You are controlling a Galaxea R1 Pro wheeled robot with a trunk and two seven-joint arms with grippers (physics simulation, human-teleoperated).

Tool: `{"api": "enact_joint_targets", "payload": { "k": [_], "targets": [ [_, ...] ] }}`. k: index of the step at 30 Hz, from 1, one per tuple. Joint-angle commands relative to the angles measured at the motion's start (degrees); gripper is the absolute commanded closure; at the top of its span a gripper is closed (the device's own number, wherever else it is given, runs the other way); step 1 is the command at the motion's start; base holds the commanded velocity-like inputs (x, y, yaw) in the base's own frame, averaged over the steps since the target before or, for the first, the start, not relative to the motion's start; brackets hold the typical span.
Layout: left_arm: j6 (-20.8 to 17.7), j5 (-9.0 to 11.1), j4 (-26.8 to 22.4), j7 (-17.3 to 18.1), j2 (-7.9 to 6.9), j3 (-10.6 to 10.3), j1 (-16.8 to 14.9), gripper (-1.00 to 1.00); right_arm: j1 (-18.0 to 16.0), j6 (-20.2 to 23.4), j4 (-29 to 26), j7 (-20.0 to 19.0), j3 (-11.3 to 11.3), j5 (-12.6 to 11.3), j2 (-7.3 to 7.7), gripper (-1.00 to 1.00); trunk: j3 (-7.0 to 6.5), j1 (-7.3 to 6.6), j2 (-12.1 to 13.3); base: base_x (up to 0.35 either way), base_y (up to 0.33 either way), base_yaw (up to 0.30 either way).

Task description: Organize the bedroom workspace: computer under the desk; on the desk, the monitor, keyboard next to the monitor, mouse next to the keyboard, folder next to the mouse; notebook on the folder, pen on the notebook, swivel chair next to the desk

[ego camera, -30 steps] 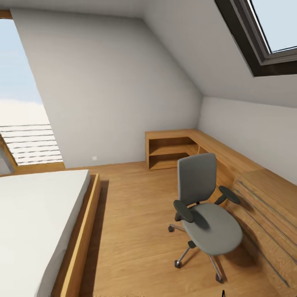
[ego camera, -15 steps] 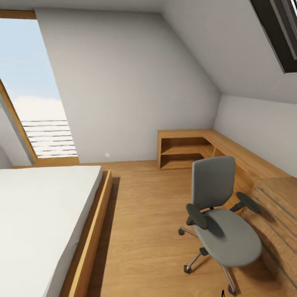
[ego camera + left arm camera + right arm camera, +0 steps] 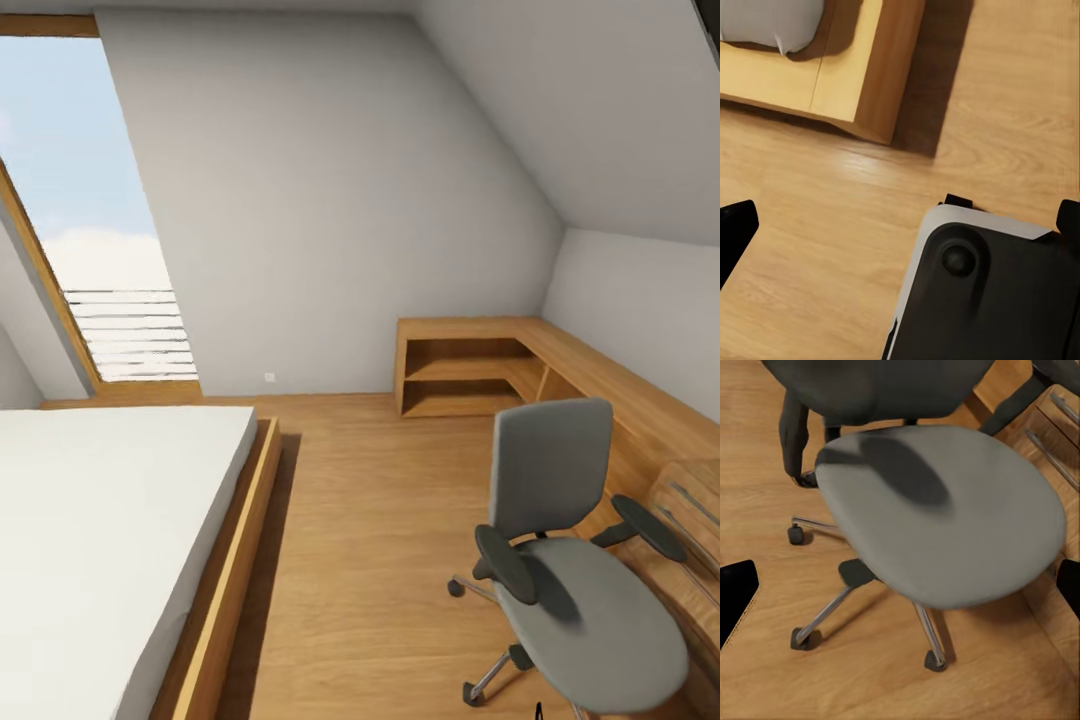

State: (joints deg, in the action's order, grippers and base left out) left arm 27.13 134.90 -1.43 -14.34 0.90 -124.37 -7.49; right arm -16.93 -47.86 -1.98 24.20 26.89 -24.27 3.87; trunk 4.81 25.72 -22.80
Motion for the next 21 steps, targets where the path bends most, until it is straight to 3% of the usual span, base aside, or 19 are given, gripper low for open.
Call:
{"api": "enact_joint_targets", "payload": {
  "k": [1,16,21],
  "targets": [
    [0.2,0.1,-0.2,-0.5,-0.02,-0.5,-0.1,-1.00,0.0,0.0,0.0,0.1,0.5,-0.3,0.04,-1.00,0.13,0.06,-0.1,0.238,0.000,0.009],
    [0.7,0.1,-0.1,-0.5,0.20,-0.2,-0.1,-1.00,0.0,0.0,-0.1,-1.3,0.6,-0.4,-0.07,-1.00,0.14,0.06,-0.1,0.061,0.000,0.002],
    [2.4,0.1,0.1,-0.6,1.36,-0.1,-0.5,-1.00,0.0,0.0,-0.2,-1.9,0.8,-0.4,-0.46,-1.00,0.14,0.06,-0.1,0.004,0.000,0.000]
  ]
}}
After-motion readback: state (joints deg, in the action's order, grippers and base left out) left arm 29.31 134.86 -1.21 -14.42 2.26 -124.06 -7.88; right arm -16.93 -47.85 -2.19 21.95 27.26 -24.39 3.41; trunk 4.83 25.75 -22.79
